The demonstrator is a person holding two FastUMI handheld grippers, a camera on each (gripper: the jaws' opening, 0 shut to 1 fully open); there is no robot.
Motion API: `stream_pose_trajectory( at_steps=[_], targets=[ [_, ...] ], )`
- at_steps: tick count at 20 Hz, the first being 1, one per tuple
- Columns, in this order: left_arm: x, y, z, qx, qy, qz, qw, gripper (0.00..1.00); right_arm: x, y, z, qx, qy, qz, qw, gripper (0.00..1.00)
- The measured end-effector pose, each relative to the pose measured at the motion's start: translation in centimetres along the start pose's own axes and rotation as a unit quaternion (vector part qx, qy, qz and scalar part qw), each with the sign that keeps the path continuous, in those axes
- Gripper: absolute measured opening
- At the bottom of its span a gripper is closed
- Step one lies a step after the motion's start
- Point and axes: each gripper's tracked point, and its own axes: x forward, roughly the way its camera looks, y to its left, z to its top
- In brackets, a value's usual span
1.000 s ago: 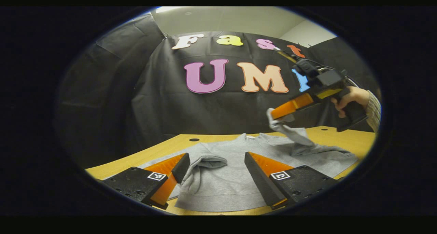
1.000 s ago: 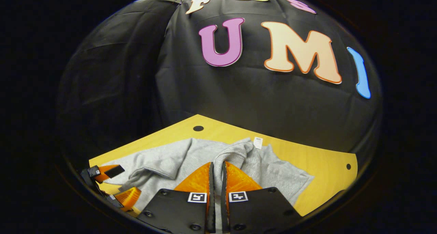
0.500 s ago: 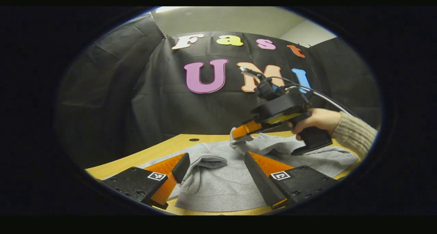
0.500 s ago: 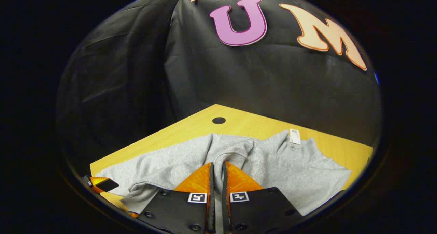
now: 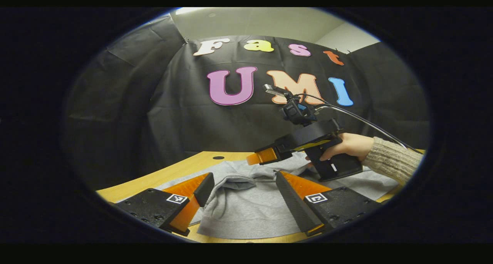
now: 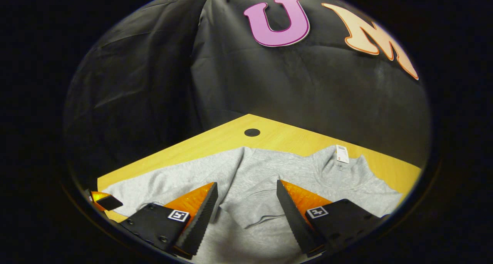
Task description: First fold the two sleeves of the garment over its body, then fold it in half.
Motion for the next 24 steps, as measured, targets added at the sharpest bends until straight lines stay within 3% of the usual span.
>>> stream_pose_trajectory(
  at_steps=[2, 5, 13, 17, 24],
  targets=[
    [0.1, -0.1, 0.0, 0.000, 0.000, 0.000, 1.000, 0.95, -0.9, -0.3, 0.1, -0.003, -0.003, -0.003, 1.000, 0.98],
    [0.0, 0.1, -0.1, 0.000, 0.000, 0.000, 1.000, 0.95, -3.4, -0.9, 0.9, 0.009, -0.020, 0.000, 1.000, 0.98],
    [0.0, 0.0, 0.0, 0.000, 0.000, 0.000, 1.000, 0.94, -15.2, -8.3, 0.5, 0.022, -0.108, -0.082, 0.990, 0.98],
    [0.0, 0.1, 0.0, 0.000, 0.001, 0.000, 1.000, 0.95, -21.2, -12.0, -2.2, 0.006, -0.140, -0.148, 0.979, 0.98],
    [-0.1, 0.1, 0.0, 0.000, 0.001, 0.000, 1.000, 0.95, -28.1, -14.4, -8.2, 0.050, -0.161, -0.189, 0.967, 0.98]
  ],
)
